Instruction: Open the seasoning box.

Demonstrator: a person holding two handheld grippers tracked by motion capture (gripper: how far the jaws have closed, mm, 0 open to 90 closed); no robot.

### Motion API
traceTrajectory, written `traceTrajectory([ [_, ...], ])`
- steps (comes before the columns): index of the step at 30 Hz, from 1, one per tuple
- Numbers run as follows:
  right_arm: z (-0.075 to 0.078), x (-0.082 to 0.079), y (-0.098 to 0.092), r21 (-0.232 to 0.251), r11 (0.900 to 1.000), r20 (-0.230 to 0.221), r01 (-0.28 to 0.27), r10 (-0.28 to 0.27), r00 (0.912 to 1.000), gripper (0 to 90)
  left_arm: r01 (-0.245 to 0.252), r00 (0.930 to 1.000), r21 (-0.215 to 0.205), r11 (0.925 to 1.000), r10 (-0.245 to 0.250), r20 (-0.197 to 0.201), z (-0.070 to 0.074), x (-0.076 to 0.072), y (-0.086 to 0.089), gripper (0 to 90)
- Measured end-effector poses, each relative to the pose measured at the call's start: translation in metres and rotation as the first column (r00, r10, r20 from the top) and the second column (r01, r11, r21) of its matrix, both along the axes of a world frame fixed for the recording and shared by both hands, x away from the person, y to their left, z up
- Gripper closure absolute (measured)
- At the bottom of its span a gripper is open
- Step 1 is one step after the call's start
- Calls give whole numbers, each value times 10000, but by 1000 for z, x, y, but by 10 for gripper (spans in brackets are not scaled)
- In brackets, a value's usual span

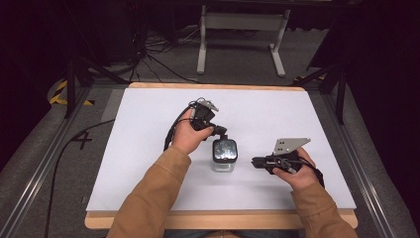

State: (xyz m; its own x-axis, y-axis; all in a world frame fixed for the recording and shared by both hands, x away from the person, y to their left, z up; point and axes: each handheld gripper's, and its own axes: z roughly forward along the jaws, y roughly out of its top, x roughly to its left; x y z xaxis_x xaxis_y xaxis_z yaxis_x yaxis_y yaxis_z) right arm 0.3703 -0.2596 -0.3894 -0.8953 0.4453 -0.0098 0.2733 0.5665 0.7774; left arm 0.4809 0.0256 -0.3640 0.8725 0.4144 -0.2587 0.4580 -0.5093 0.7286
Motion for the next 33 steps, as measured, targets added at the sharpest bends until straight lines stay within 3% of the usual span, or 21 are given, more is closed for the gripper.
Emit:
traceTrajectory([
  [7, 3, -3, 9, 144, 9998, 97, -149, 147, 9998, 866, -36, 10000, 118, 9999, 37, -44, 1, 0, -1, 899],
  [11, 6, -5, 18, 331, 9994, -162, -35, 41, 9999, 896, -35, 10000, 255, 9997, 36, -37, 2, -1, -2, 898],
  [19, 6, -3, 39, 659, 9978, -44, -38, 40, 10000, 897, -69, 10000, 194, 9998, 70, -35, 1, 0, -2, 899],
  [27, 7, -1, 43, 1004, 9948, 89, 146, -155, 9998, 898, -141, 9999, 62, 9999, 142, -43, -1, -1, -1, 899],
  [30, 7, 0, 44, 1050, 9944, 94, 108, -118, 9999, 898, -251, 9995, 233, 9994, 247, 182, 1, -3, -1, 893],
  [33, 9, 1, 45, 1124, 9936, 169, 56, -75, 9998, 899, -428, 9982, -5, 9991, 428, 424, 7, -10, 5, 876],
])
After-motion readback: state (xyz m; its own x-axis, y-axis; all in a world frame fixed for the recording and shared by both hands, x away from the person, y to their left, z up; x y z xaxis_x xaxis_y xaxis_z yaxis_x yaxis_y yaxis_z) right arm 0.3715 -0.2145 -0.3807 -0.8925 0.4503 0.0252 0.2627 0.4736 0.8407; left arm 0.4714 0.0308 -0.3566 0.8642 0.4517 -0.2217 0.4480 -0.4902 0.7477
